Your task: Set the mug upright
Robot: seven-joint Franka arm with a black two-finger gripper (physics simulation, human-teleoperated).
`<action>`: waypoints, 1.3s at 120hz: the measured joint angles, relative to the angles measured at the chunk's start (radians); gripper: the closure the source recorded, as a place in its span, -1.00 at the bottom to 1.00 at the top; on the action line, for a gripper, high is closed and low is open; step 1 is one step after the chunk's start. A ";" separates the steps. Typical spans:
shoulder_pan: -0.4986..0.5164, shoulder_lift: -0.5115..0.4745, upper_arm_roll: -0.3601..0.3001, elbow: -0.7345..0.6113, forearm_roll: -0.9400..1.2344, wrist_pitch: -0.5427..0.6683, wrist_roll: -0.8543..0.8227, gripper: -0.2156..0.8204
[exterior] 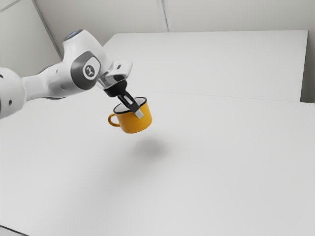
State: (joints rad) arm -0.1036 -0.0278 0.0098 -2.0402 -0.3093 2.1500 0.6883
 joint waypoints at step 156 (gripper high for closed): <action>-0.047 -0.021 -0.031 -0.362 0.480 0.377 -0.740 0.91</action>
State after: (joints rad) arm -0.1507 -0.0485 -0.0210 -2.4025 0.1703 2.5275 -0.0516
